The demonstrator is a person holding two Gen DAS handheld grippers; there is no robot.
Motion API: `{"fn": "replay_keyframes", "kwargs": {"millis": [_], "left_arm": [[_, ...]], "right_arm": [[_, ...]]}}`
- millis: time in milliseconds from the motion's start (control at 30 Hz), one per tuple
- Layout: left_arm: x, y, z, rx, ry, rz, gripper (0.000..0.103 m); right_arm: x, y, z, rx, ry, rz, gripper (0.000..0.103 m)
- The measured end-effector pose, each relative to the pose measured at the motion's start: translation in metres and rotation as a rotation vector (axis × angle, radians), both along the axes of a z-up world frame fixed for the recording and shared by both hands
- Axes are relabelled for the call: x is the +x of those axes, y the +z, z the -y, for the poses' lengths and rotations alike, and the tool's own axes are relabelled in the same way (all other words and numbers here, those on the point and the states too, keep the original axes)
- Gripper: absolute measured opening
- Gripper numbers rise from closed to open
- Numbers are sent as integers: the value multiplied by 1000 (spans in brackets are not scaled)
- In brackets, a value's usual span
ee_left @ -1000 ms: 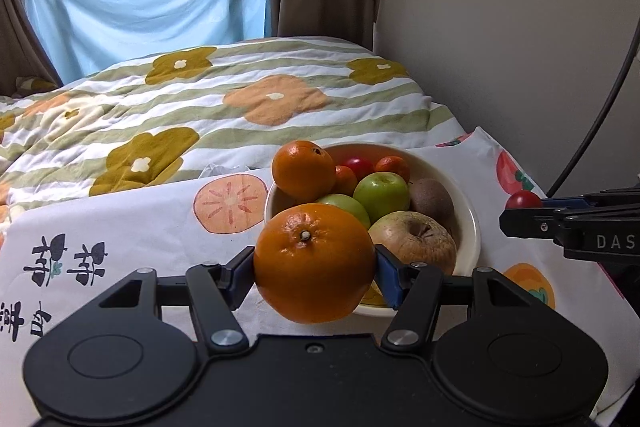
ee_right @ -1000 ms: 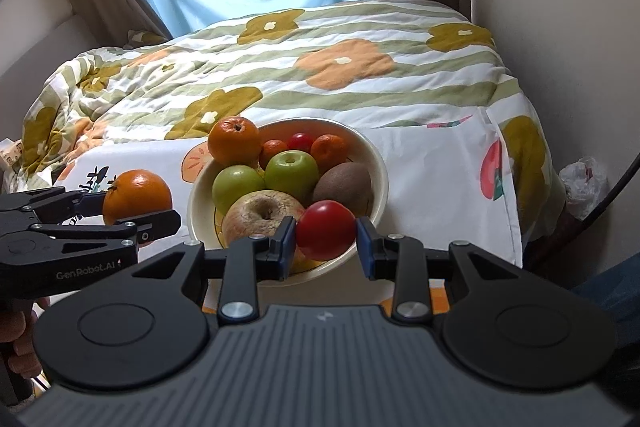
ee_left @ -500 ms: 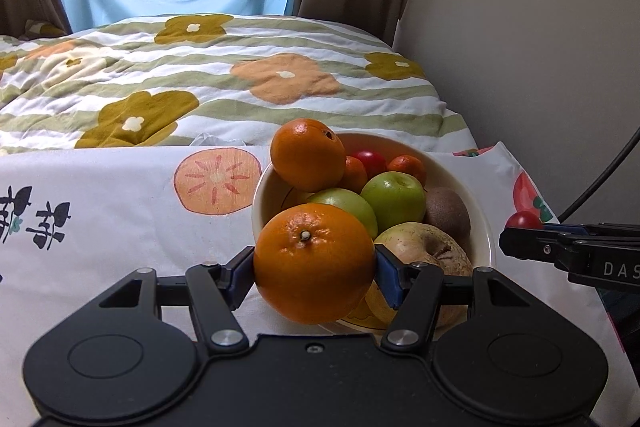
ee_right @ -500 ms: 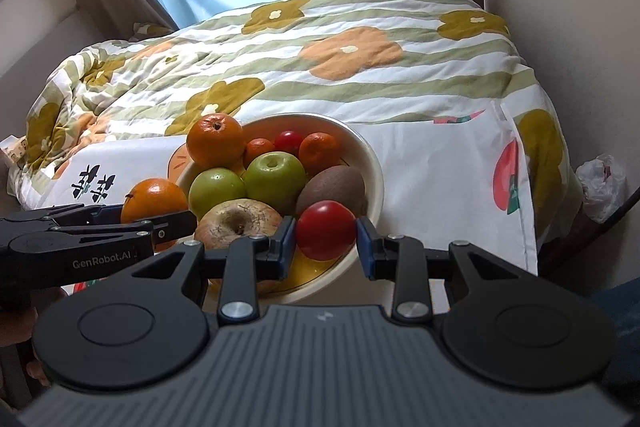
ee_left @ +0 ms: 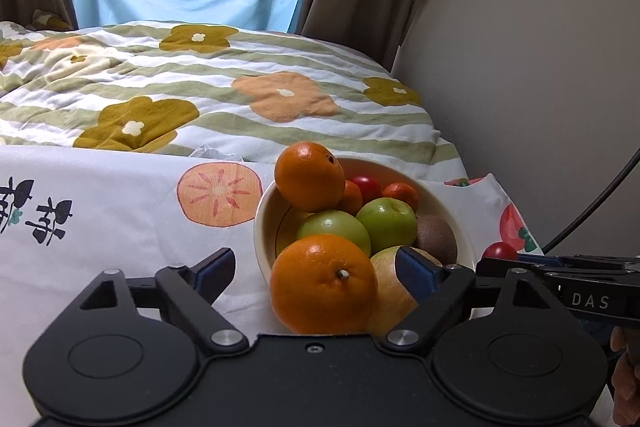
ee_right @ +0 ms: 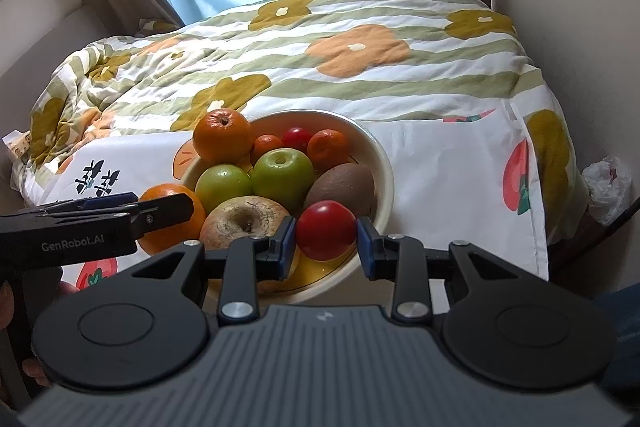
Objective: Organize fruits
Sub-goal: 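Open both tools in the bowl to release the orange and tomato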
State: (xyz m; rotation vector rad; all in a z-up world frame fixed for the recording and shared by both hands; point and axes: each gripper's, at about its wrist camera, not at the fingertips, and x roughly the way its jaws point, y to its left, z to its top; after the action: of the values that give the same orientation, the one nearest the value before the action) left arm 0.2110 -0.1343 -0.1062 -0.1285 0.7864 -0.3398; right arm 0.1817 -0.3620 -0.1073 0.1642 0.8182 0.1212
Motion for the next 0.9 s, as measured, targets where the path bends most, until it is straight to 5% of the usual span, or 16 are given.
{"fn": "replay_keyframes", "kwargs": {"millis": [233,500,767,833,900], "left_arm": [[-9,14,-8,24,11,30,90],[-25,29,-13,139,15,97,91],[-30,22,-15,181,35,76,92],[-32,22,-15,180,45,73,92],[-34,23,-15,185,54,75,92]], "right_arm": [[4,3,-4,4,12,9,47],[19,-1,-1,27,-2,-13,47],[23,-9,5,59,-14,-38,50],[21,-8,6,65,-1,-25,63],[18,-5,5,57,-17,-5,98]]}}
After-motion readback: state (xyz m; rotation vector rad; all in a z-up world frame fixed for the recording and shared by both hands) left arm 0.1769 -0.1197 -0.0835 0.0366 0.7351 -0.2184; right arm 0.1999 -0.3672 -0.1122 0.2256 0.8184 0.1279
